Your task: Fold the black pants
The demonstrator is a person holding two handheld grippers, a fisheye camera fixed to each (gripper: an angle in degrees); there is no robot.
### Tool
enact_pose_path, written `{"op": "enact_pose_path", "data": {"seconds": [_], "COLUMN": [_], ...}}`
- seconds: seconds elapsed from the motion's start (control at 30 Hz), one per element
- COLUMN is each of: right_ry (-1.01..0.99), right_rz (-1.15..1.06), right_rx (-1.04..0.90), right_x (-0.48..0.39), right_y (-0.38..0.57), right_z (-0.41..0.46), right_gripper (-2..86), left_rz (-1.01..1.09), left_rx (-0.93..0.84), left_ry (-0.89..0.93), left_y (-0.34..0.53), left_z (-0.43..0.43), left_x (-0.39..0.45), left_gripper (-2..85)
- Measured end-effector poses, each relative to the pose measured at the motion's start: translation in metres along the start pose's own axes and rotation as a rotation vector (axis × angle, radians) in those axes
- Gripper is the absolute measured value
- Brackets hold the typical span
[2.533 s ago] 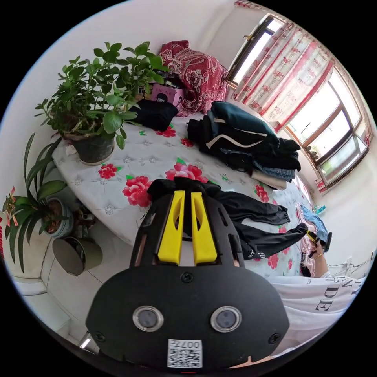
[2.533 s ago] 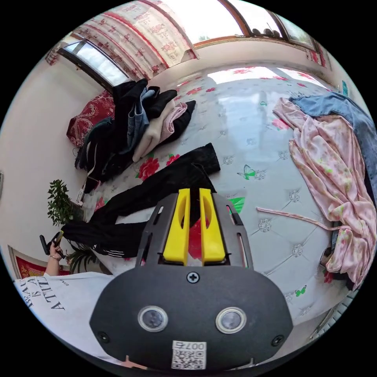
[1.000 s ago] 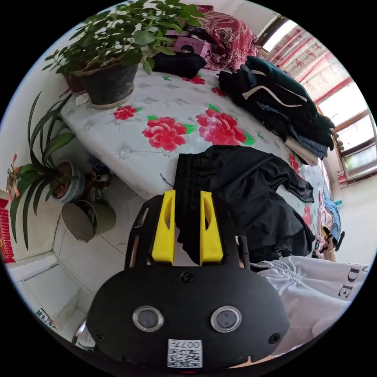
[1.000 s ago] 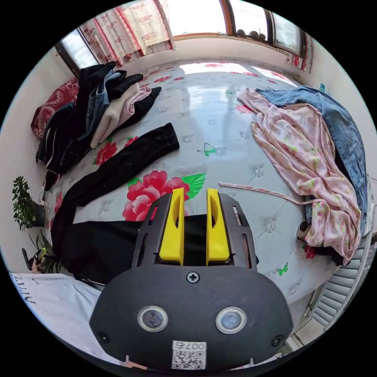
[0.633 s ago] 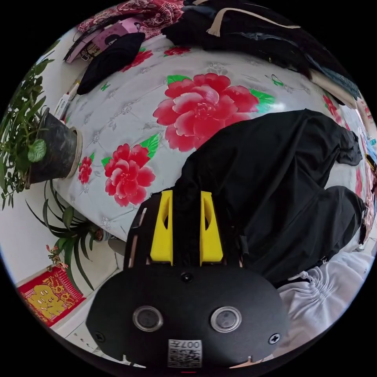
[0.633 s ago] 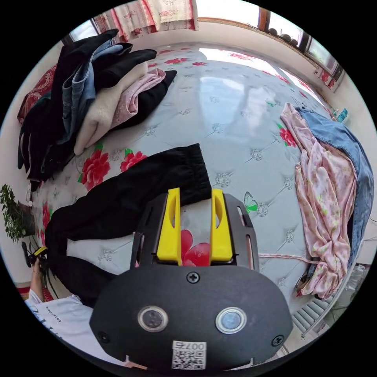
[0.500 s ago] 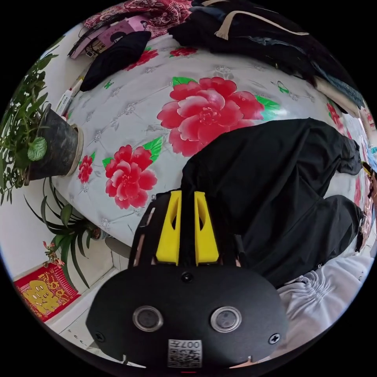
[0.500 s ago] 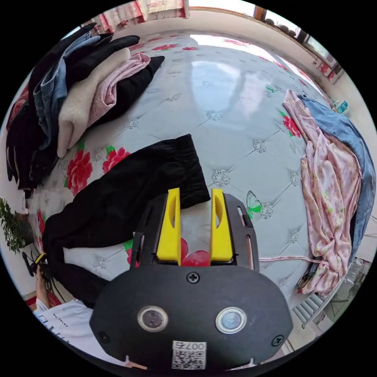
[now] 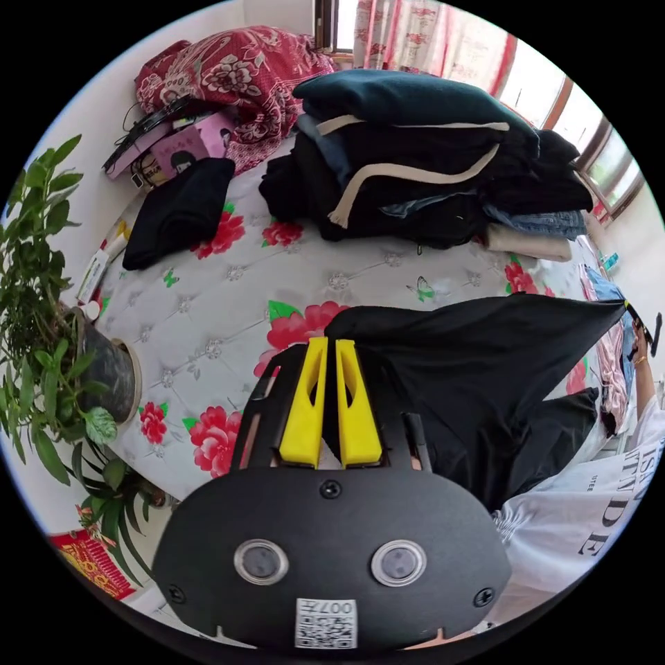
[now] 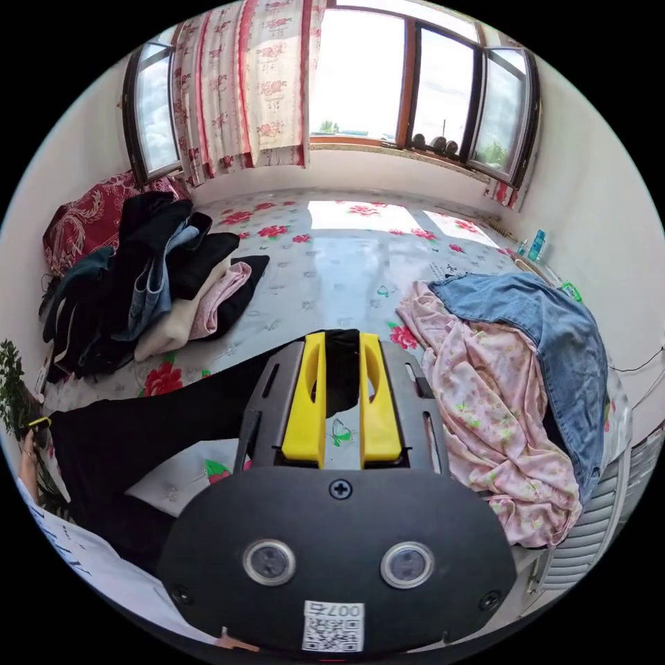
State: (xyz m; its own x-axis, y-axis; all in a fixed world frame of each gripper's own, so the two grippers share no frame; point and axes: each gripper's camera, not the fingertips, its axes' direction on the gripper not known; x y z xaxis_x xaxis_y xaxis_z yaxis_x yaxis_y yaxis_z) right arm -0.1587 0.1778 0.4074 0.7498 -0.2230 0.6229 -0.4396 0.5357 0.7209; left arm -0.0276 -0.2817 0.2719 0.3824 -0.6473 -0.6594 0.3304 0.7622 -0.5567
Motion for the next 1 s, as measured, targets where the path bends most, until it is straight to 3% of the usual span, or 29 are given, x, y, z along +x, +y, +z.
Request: {"op": "enact_pose_path", "data": {"seconds": [0.13,0.33,0.57,0.73,1.0], "right_ry": [0.05,0.011,-0.014,-0.092,-0.048], "right_rz": [0.013,0.046,0.032,0.023,0.023], "right_rx": [0.095,0.098,-0.135,0.045,0.188], "right_x": [0.015,-0.005,-0.055,-0.072,-0.094], "right_y": [-0.001,-0.007,0.0,-0.023,-0.083], "right_z": [-0.049,-0.03,0.05,0.002,-0.018], "right_gripper": [5.9,6.1,6.0,5.7,5.8], "left_rz": [0.004,-0.165,-0.22,-0.211,-0.303], "left_rx": [0.023,0.053,0.028,0.146,0.161], "left_ry": [0.019,-0.004,-0.024,-0.004,0.022], "left_y": [0.0,0.012,0.033,0.041,0.028], "left_z": [0.007,0.023,0.037,-0.002,0.013], "left_x": [0.015,0.01,0.012,0.017,0.029], "left_gripper": [-0.6,-0.7,-0.6,-0.6,1.1]}}
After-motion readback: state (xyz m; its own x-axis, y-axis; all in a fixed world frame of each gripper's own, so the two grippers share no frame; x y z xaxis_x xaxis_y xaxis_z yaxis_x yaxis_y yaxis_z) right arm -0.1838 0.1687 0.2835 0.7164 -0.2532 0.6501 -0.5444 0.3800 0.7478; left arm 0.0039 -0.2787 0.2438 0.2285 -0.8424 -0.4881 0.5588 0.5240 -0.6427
